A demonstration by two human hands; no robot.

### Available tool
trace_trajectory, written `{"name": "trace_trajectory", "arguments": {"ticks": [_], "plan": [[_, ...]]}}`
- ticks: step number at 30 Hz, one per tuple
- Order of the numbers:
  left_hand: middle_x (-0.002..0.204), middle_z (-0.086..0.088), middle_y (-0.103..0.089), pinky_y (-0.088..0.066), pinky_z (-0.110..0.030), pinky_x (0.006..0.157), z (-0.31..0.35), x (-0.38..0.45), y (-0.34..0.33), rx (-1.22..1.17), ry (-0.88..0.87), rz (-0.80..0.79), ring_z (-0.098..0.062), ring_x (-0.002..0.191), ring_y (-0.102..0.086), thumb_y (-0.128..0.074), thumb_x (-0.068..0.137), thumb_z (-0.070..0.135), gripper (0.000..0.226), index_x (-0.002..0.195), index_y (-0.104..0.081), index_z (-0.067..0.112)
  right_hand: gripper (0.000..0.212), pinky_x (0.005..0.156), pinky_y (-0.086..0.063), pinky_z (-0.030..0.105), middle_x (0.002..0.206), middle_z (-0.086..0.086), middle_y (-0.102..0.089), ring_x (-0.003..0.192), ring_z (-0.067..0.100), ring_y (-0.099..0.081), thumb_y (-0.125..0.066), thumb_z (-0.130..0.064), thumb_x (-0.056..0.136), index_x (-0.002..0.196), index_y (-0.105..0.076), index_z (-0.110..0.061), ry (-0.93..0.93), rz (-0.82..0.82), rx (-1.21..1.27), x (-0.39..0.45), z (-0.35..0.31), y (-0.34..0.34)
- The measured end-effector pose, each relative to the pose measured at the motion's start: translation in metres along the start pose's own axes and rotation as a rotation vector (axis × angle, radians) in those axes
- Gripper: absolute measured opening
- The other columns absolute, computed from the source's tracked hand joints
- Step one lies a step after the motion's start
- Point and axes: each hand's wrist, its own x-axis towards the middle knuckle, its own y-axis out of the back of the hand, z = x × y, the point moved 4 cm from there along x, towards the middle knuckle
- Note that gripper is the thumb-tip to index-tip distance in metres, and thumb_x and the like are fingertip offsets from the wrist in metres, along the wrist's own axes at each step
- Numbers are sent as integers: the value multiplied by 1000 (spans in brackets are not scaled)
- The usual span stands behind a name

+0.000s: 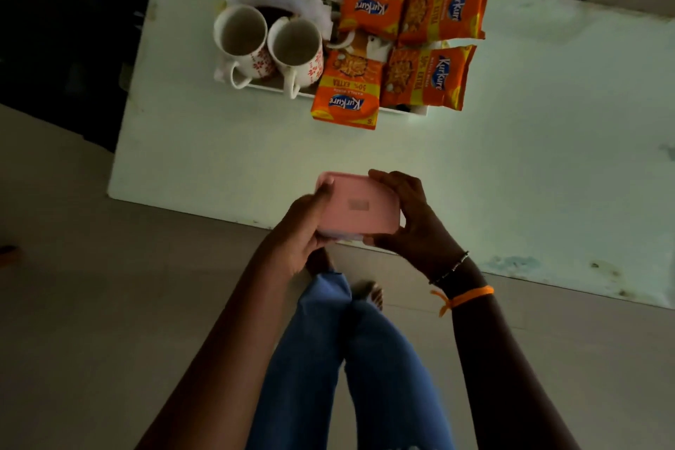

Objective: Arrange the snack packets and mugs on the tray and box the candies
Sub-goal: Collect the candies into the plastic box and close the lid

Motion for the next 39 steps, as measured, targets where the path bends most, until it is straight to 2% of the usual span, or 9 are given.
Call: {"name": "trace_trajectory", "arguments": {"ticks": [4, 7, 11, 15, 20, 25, 30, 35, 39], "plan": [[119, -24, -59, -50, -45, 93, -18, -10, 6, -66, -34, 181, -35, 108, -58, -47, 83, 51, 56, 117, -51, 7, 85, 80, -49, 5, 132, 7, -30, 115, -8, -36, -78, 3, 65, 130, -31, -22, 5, -1, 62, -8, 2, -11], [105, -22, -62, -49, -47, 86, -22, -20, -2, 4, -126, 220, -38, 98, -61, -54, 78, 59, 45, 98, -55, 18, 88, 97, -50, 31, 140, 6, -32, 123, 14, -44, -76, 2, 67, 132, -25, -29, -106, -15, 289, -17, 4, -15], [107, -4, -63, -47, -46, 87, -19, -28, -8, 45, -289, 177, -26, 100, -59, -58, 80, 36, 23, 103, -58, 29, 19, 97, -47, 55, 113, 10, -55, 109, 29, -57, -56, -37, 86, 97, -55, -22, -470, 301, 519, -23, 10, -22], [101, -9, -63, -48, -38, 80, -15, -35, -4, -122, -277, 304, -27, 97, -59, -53, 81, 45, 32, 99, -62, 20, 62, 69, -40, 31, 73, 9, -53, 75, 22, -49, -35, -59, 88, 64, -50, -4, -564, 546, 379, -24, 0, -34], [54, 4, -51, -39, -24, 55, -1, -37, 17, 123, -288, 677, -7, 52, -48, -35, 90, 55, 56, 50, -47, 17, 58, 50, -22, 30, 52, 2, -33, 54, 17, -31, -38, -56, 90, 48, -28, -16, -510, 691, 216, -12, -17, -52], [67, -2, -59, -49, -31, 68, 8, -24, 59, 225, -277, 692, -14, 63, -55, -29, 89, 58, 60, 61, -55, 12, 59, 49, -18, 30, 52, 3, -23, 51, 16, -22, -44, -53, 88, 48, -21, -17, -513, 649, 145, 27, -36, -73], [93, -13, -64, -51, -45, 85, 37, -4, 112, 235, -204, 596, -29, 87, -62, -26, 87, 63, 56, 80, -57, 16, 60, 47, -21, 26, 52, 3, -26, 50, 15, -24, -45, -56, 86, 47, -22, -18, -546, 603, 97, 80, -59, -98], [82, 7, -57, -48, -13, 60, 91, 14, 145, 131, -308, 412, -8, 76, -58, -40, 88, 55, 22, 88, -44, 34, 33, 67, -39, 31, 68, -3, -49, 68, 17, -46, -43, -43, 92, 69, -47, -21, -464, 620, 276, 131, -88, -97], [96, 6, -53, -49, -40, 82, 151, 32, 152, 46, -422, 237, -19, 96, -58, -49, 80, 46, 20, 90, -35, 36, 8, 57, -53, 24, 84, -3, -48, 74, 8, -49, -44, -13, 94, 87, -41, -17, -391, 586, 655, 173, -113, -79]]}}
